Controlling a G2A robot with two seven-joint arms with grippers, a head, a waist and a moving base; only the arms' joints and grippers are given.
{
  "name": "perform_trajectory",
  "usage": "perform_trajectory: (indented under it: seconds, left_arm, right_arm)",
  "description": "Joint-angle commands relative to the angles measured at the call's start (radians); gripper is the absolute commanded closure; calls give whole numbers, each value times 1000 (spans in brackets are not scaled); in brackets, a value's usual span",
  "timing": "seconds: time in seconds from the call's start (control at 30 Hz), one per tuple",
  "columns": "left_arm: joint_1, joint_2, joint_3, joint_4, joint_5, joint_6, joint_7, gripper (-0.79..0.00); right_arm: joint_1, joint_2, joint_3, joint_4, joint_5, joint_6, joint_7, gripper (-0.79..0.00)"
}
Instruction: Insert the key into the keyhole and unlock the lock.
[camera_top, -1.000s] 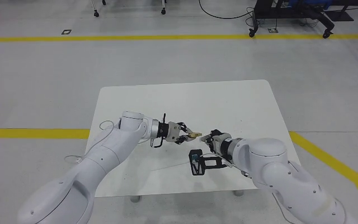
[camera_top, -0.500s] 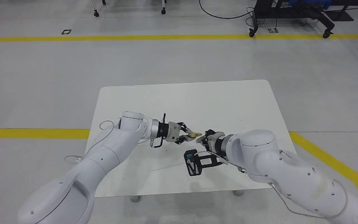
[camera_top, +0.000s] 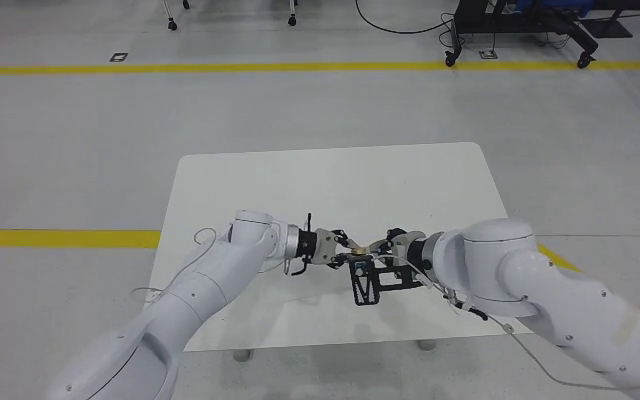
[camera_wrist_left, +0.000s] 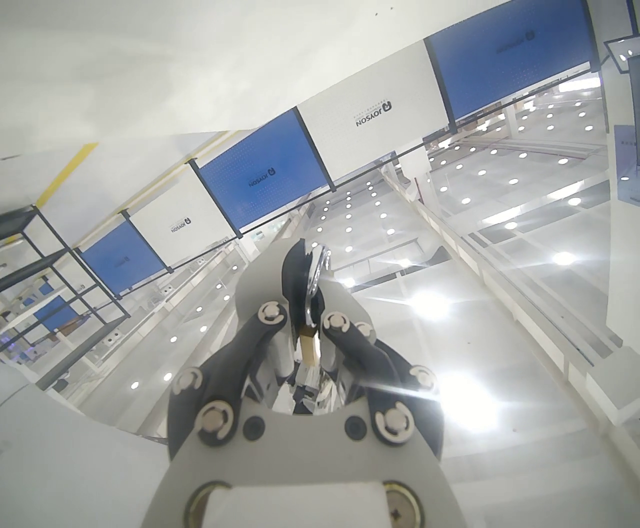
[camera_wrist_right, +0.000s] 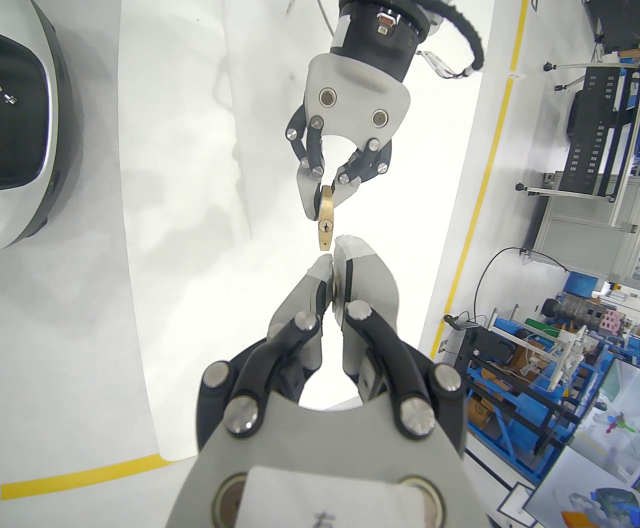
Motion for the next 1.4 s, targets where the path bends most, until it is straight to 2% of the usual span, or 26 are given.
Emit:
perform_trajectory:
  seconds: [0.0,0.07,0.47,0.77,1.03,1.37]
  left_arm:
    - [5,-16,-2,17,-32,7,-32,0]
    - [7,-27,-5,36,-57,10,-69,0]
    - [7,-27,-5,36,-57,10,-69,0]
    - [48,-25,-40,-51,-39,6,30,0]
    - [68,-14,-80,-95,10,-48,63,0]
    - [99,-3,-120,-152,51,-38,101,0]
  right_arm:
    - [0,-1,-1,0,-1,0,0,0]
    - [0,-1,-1,0,-1,0,0,0]
    - [-11,1,0,4,-32,11,9,0]
    - [-19,26,-28,-47,-94,67,67,0]
    - [5,58,-69,-74,-87,68,68,0]
    - [45,73,-115,-81,-70,85,85,0]
